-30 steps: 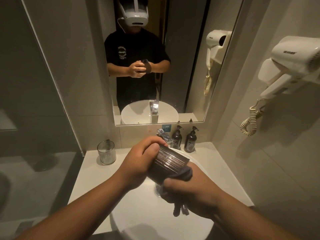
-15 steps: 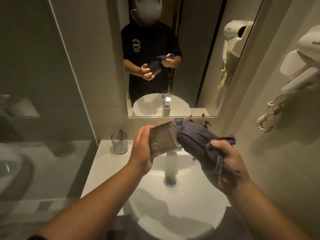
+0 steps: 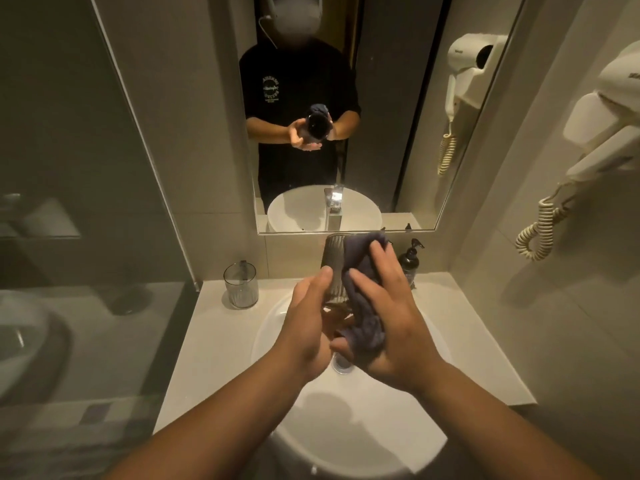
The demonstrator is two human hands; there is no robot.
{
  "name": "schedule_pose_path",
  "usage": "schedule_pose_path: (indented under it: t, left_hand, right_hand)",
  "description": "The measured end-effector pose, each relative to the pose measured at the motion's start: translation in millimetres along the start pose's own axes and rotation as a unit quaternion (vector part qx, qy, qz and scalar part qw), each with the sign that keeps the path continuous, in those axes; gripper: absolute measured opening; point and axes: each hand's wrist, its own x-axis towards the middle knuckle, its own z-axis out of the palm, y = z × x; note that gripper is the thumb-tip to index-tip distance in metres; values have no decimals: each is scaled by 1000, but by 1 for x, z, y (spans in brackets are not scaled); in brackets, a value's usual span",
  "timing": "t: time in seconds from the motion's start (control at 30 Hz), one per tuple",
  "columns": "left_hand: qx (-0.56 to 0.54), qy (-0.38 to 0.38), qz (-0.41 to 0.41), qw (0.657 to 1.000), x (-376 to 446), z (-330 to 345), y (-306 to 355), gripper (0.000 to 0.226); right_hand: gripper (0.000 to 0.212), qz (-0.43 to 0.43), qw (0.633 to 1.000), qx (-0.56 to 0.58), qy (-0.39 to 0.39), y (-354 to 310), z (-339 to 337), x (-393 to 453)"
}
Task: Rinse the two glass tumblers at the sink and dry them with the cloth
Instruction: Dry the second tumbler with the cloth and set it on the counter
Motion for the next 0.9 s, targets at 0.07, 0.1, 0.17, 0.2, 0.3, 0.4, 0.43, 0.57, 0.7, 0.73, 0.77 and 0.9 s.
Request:
schedule_pose_path:
  t: [0.07,0.1,0.17,0.2,0.3,0.4,0.43,0.57,0.7,0.73,0.77,0.9]
  left_hand:
    - [14,-65,18,998,-3,-5,9,67]
    - [38,-97,24,994,-4,-5,16,62]
    - [99,-130,34,986,-6,-6,30,58]
    - [122,-135,35,983,-6,-6,35,58]
    - [136,-117,43,983,-9,3,47,49]
    - [102,-60,37,992,-3,15,42,66]
    - [89,-48,35,994,-2,20,38,68]
    - [22,-14,32,999,1,27,27,70]
    - [23,-5,57,998,0,30,25,68]
    - [34,2,60,998,1,29,24,67]
    - [46,2,62,997,0,30,23,67]
    - [71,-3,33,997,-5,28,29,77]
  right_hand:
    - [86,21,999,40,-24,-3,-10,6]
    - [90,33,997,59,-34,-5,-13,9]
    - [90,46,995,75,-42,-10,-16,14]
    - [89,44,995,76,-42,-12,-17,16]
    - [87,28,997,70,-33,-17,-19,20]
    - [79,29,998,55,-19,-23,-15,24]
    - [74,26,999,25,-7,-26,-12,25]
    - [67,-4,994,-104,33,-30,-4,27]
    - [53,7,995,-74,71,-26,-2,30]
    - [51,25,995,-42,83,-27,-2,30]
    - [52,48,994,-2,93,-28,-2,30]
    - [58,182,953,215,115,-31,-6,32]
